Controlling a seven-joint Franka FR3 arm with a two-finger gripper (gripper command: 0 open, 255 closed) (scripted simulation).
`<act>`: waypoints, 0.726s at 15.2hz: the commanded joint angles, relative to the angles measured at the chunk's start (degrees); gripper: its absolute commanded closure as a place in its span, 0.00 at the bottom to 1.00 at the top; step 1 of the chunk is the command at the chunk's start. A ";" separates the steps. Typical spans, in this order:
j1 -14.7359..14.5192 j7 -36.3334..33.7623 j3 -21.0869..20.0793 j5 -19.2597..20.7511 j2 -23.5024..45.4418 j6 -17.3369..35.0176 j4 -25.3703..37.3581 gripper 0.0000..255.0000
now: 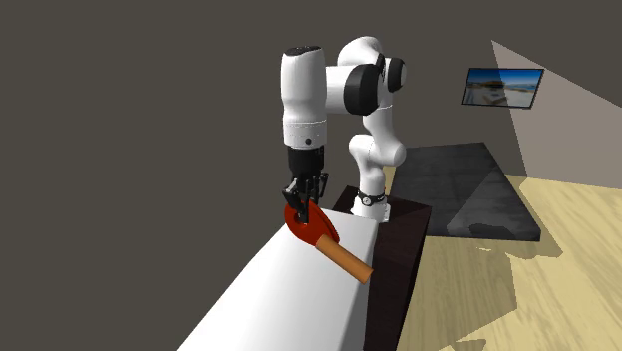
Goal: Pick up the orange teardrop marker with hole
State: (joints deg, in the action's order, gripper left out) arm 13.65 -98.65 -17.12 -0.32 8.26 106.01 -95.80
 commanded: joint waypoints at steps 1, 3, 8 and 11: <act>0.00 0.00 0.00 0.00 0.02 0.01 -0.01 1.00; 0.04 0.07 0.02 -0.05 -0.12 0.07 -0.21 1.00; -0.02 -0.07 -0.02 -0.03 -0.10 -3.78 3.67 1.00; -0.09 -0.18 -0.06 0.04 0.09 -6.15 6.22 1.00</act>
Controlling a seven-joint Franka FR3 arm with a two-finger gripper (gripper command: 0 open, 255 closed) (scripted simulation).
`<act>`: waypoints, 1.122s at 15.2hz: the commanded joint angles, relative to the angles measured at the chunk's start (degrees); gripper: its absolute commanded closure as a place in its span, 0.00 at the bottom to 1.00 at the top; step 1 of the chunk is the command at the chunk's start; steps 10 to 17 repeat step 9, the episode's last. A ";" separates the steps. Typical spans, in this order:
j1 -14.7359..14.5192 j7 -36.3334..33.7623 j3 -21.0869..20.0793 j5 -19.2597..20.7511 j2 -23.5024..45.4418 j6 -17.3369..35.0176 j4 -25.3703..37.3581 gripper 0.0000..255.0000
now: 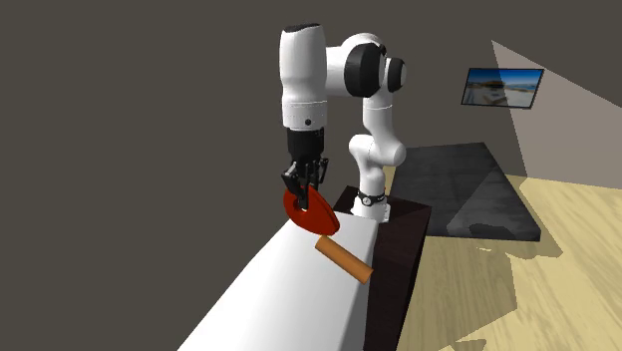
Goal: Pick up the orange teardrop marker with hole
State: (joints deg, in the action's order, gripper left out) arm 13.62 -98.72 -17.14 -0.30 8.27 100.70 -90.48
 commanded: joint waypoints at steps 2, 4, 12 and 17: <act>-0.12 -0.20 -0.06 0.09 0.27 -2.45 2.71 1.00; -0.19 -0.30 -0.09 0.18 0.54 -4.09 4.60 1.00; -0.34 -0.49 -0.15 0.36 1.11 -6.72 7.79 1.00; -0.34 -0.49 -0.15 0.36 1.11 -6.72 7.79 1.00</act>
